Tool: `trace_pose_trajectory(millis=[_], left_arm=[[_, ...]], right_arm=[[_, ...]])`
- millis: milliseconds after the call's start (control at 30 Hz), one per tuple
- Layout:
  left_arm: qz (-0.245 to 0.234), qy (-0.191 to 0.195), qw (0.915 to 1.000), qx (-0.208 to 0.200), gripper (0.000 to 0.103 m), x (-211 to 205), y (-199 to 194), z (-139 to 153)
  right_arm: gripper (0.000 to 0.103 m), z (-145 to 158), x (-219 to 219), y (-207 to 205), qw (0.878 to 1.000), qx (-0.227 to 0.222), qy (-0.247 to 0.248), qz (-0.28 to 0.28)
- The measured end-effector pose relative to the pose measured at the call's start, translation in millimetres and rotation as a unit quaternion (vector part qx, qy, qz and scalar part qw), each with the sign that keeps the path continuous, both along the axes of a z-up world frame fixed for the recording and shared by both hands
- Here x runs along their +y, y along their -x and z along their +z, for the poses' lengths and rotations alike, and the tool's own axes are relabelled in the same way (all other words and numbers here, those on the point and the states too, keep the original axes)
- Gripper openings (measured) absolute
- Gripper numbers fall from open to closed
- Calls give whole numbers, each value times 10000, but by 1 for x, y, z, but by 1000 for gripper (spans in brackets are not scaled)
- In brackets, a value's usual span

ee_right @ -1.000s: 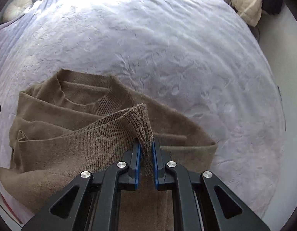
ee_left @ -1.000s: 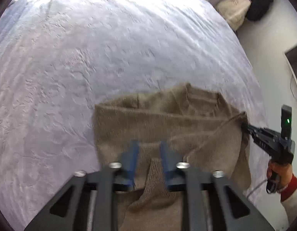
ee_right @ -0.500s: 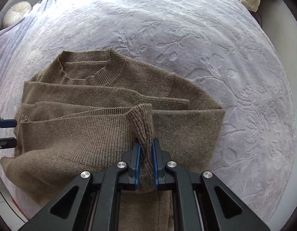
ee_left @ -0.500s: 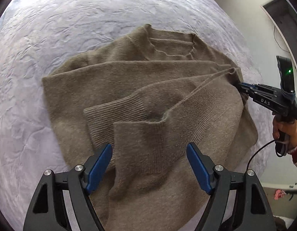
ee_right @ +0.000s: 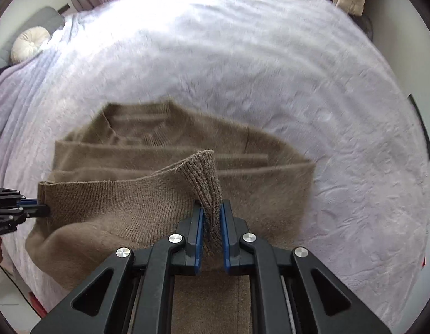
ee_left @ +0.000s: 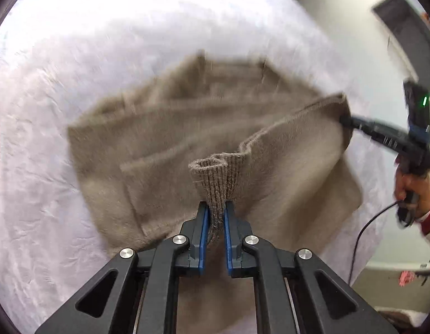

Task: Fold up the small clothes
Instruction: 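Lower the folded hem onto the sweater and open both grippers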

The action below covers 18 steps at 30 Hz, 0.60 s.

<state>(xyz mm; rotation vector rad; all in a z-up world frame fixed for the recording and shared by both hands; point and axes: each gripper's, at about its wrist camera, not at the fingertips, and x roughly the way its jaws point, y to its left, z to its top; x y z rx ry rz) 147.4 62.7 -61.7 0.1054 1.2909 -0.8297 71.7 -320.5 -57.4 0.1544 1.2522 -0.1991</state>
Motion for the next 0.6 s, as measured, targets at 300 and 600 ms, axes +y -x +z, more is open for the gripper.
trace_pose_trajectory(millis=[300,600], left_arm=[[626,-67,9967,-513,11,1,-66,0],[1608,-795,9833,-308,12,23,-92,-35]], right_arm=[[12,-5,-16,-43,9993,-188,251,-197],[12,-51,-33,-56,9983,247,146,-502]])
